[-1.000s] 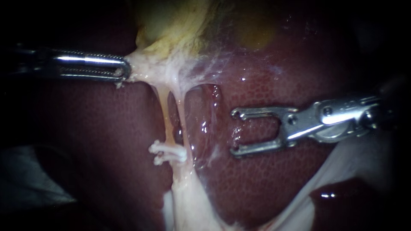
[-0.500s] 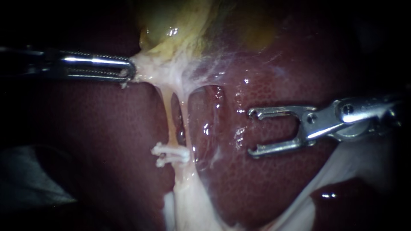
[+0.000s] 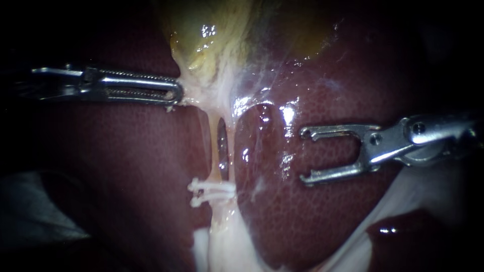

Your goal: Going back second clip left tube

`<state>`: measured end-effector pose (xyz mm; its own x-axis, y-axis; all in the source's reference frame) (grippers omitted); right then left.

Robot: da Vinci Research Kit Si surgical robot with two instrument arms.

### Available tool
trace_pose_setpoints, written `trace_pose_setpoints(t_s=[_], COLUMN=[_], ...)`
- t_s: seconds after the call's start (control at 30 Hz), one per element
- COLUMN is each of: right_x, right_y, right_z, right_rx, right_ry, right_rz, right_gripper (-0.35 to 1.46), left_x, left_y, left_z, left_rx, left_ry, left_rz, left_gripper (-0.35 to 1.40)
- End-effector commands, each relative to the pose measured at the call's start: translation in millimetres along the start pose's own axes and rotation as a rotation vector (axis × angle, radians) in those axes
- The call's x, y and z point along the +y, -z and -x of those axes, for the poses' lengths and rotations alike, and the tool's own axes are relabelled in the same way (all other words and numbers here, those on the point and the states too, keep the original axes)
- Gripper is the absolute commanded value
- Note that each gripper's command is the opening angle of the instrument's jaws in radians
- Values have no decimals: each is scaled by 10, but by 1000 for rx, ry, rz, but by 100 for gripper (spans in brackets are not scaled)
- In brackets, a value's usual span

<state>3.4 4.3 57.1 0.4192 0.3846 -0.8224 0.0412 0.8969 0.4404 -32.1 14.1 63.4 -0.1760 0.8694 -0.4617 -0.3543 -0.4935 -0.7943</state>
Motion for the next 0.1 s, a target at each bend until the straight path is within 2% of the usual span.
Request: trace_pose_setpoints(t_s=[0.03,0.1], right_x=[0,-1], right_y=[0,0], right_z=[0,0], right_rx=[0,0], right_ry=[0,1], right_rz=[0,0], right_gripper=[50,50], left_x=[-1,-1], left_y=[1,1], left_z=[0,0], left_rx=[0,-1], left_ry=[0,0], left_rz=[0,1], left_gripper=[-35,-35])
